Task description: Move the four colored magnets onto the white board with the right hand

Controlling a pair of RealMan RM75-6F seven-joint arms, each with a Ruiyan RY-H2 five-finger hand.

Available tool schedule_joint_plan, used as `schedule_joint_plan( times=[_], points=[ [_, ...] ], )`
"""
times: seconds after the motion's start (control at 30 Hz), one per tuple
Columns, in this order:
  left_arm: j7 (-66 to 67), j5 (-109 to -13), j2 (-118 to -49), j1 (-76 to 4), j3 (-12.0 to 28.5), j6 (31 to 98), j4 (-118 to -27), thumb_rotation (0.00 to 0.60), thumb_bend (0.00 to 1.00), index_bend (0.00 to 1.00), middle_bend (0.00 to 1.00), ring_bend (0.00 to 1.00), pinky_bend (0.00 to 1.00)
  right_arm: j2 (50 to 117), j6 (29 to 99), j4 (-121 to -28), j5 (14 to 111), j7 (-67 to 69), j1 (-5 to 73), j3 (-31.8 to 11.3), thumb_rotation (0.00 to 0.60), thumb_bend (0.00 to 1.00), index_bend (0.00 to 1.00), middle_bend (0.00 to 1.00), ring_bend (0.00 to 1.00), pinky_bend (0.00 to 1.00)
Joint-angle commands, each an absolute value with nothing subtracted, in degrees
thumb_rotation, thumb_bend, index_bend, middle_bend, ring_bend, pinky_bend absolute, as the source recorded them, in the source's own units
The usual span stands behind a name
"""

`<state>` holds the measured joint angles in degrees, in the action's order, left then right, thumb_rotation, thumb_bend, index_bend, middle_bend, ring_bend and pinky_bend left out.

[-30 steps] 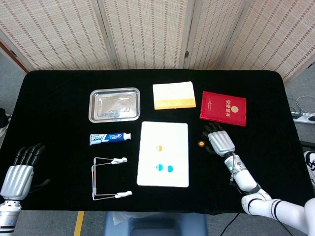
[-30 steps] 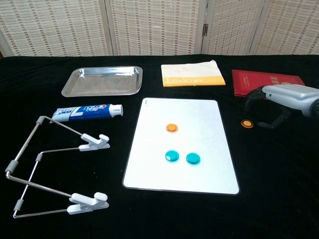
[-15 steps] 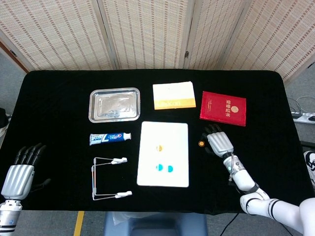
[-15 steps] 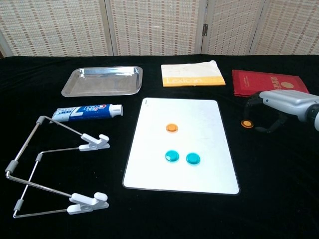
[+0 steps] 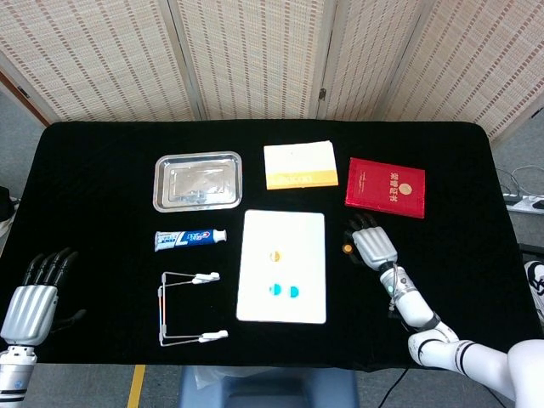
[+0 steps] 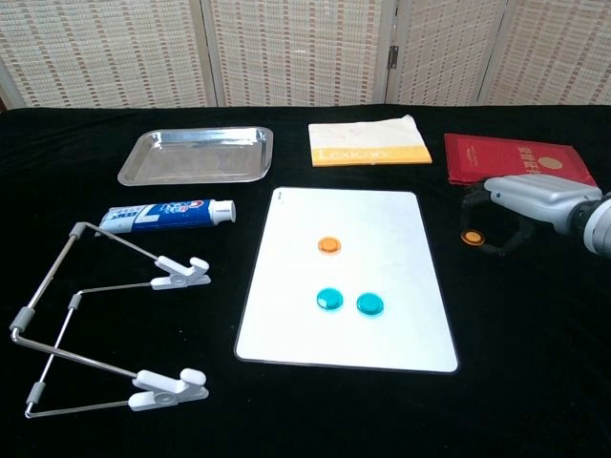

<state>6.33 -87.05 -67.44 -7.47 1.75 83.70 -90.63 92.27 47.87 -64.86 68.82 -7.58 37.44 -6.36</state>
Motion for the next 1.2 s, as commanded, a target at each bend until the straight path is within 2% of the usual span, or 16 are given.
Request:
schedule_joint_plan(
  times=[0.03, 0.2, 0.4, 0.73, 0.9, 1.2],
  points=[
    [6.3, -87.0, -67.4, -7.4, 1.7, 83.7, -90.5, 0.6, 0.15, 0.07, 0.08, 0.11, 0.0, 92.5, 47.9, -64.7, 68.9, -7.7, 37.5, -6.5, 0.6, 0.46, 0.45, 0.2, 0.02, 0.0],
    [6.1, -86.9, -67.5, -7.3, 1.7, 83.8, -90.3, 0.6, 0.15, 0.07, 0.08, 0.11, 0.0, 92.9, 48.2, -64.1, 68.8, -7.9, 37.4, -6.8, 0.6, 0.46, 0.52, 0.23, 0.03, 0.0],
    [6.0, -87.0, -67.5, -7.3, 1.6, 83.8, -90.3, 0.6, 0.15, 0.07, 0.08, 0.11, 0.0, 92.0, 49.2, -65.2, 69.5, -7.5, 37.0, -7.0, 0.6, 0.46, 0.53, 0.24, 0.03, 0.0],
    [6.4, -87.5, -67.2, -7.3, 1.6, 84.1, -91.1, 0.6, 0.15, 0.07, 0.08, 0.11, 0.0, 87.1, 50.5, -76.4, 72.6, -7.5, 38.4, -8.3, 0.6, 0.46, 0.53, 0.23, 0.03, 0.0],
    [6.4, -87.5, -67.0, -7.1, 1.6, 84.5, -91.3, 0.6, 0.15, 0.07, 0.08, 0.11, 0.0, 88.6, 48.4, -78.7, 71.7, -10.5, 41.1, -9.3, 0.6, 0.46, 0.53, 0.22, 0.03, 0.0],
    [5.6, -87.0, -66.9, -6.4, 1.3, 84.9, -90.6, 0.6, 0.15, 0.07, 0.08, 0.11, 0.0, 93.8, 45.1, -76.7, 66.6, -16.6, 45.4, -10.5, 0.6, 0.46, 0.53, 0.22, 0.02, 0.0]
  ],
)
